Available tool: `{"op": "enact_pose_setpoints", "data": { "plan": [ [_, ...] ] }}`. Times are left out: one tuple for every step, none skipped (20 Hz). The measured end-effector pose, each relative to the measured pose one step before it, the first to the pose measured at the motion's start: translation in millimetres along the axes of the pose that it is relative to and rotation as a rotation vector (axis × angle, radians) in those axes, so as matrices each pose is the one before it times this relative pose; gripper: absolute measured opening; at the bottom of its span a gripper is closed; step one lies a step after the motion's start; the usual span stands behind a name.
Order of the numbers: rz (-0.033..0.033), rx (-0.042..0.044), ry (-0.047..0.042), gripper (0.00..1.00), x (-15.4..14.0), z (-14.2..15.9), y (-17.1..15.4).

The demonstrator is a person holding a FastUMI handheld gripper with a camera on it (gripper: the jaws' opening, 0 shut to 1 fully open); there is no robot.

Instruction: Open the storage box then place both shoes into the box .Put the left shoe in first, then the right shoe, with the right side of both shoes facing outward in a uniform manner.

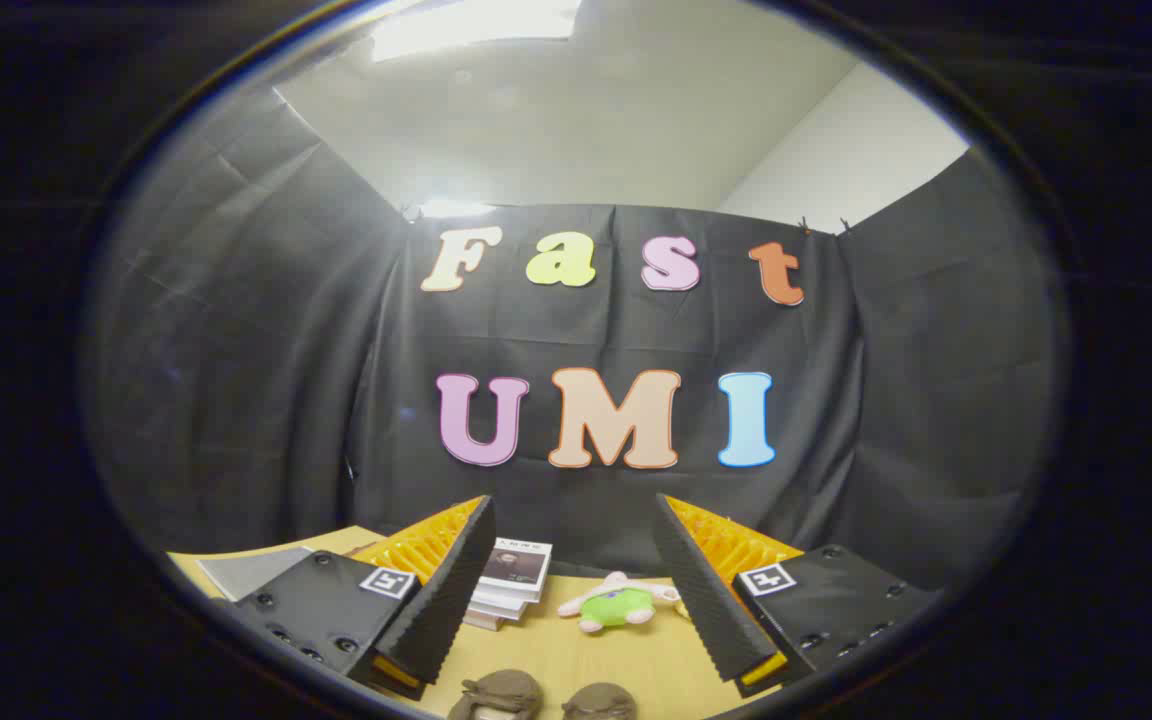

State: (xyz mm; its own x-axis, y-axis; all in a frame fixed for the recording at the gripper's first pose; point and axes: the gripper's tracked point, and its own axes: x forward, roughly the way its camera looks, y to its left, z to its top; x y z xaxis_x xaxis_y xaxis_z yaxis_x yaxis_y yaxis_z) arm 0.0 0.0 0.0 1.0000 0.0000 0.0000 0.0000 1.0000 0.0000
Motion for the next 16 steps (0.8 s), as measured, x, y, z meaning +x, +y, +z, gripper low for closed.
{"op": "enact_pose_setpoints", "data": {
  "plan": [
    [0.00527, -0.00038, -0.00046, 1.0, 2.21, 0.93, 0.18],
    [0.00294, -0.00342, -0.00142, 1.0, 1.47, 0.74, -0.26],
    [0.0001, -0.0009, -0.00059, 1.0, 0.47, -1.36, -0.83],
    [0.00246, 0.00219, 0.00093, 1.0, 1.02, -0.59, 0.27],
    [0.00446, 0.0033, 0.00403, 1.0, 0.46, -2.21, 2.03],
    [0.00446, 0.00102, 0.00438, 1.0, 0.01, -0.86, 1.41],
    [0.00299, -0.00121, 0.00153, 1.0, -0.86, -0.08, -0.06],
    [0.0012, -0.00226, 0.00057, 1.0, 0.13, 0.89, -0.39],
    [0.00199, 0.00078, 0.00081, 1.0, 0.5, -0.65, 0.99],
    [0.00258, 0.00227, -0.00098, 1.0, 0.08, 0.59, 0.13],
    [0.00099, 0.00085, -0.00173, 1.0, -0.46, 0.52, 0.42],
    [0.00117, -0.0012, 0.00027, 1.0, 0.76, 1.17, -0.34],
    [0.00056, -0.00018, 0.00013, 1.0, -0.15, -0.8, -0.29],
    [0.00205, 0.00152, 0.0001, 1.0, 0.43, 0.35, 0.36],
    [0.00115, 0.00313, 0.00135, 1.0, 0.18, -0.58, 0.09],
    [0.00262, 0.00573, 0.00019, 1.0, 1.13, -0.13, 1.27]
  ]
}}
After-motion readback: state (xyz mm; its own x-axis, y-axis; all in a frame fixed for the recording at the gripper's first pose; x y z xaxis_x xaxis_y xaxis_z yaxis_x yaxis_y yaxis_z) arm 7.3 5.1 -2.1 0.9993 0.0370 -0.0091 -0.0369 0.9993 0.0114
